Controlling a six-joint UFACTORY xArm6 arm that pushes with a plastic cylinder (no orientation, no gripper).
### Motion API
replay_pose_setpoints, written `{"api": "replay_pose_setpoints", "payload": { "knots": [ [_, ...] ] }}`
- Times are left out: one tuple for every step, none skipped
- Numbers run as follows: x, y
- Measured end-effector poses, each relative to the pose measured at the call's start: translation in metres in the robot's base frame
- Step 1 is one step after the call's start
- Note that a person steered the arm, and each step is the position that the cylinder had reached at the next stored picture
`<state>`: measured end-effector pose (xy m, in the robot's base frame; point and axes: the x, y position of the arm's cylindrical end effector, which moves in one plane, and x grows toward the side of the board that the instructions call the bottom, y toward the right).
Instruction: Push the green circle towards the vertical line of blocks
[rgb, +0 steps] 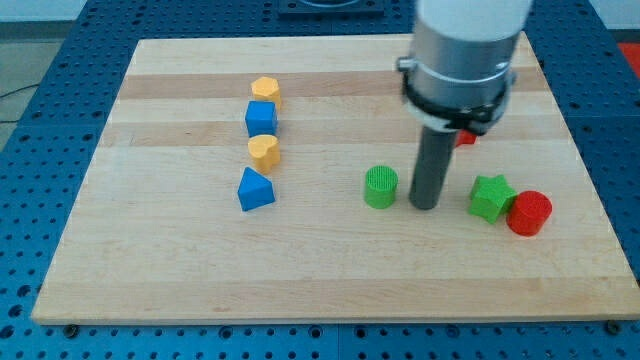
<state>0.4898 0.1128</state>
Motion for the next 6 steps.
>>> {"api": "replay_pose_setpoints", "payload": {
  "knots": [
    [-0.021,0.0],
    [0.001,-0.03],
    [0.003,-0.045],
    [-0.001,-0.053],
    [-0.032,-0.054],
    [-0.025,-0.074]
  ]
}}
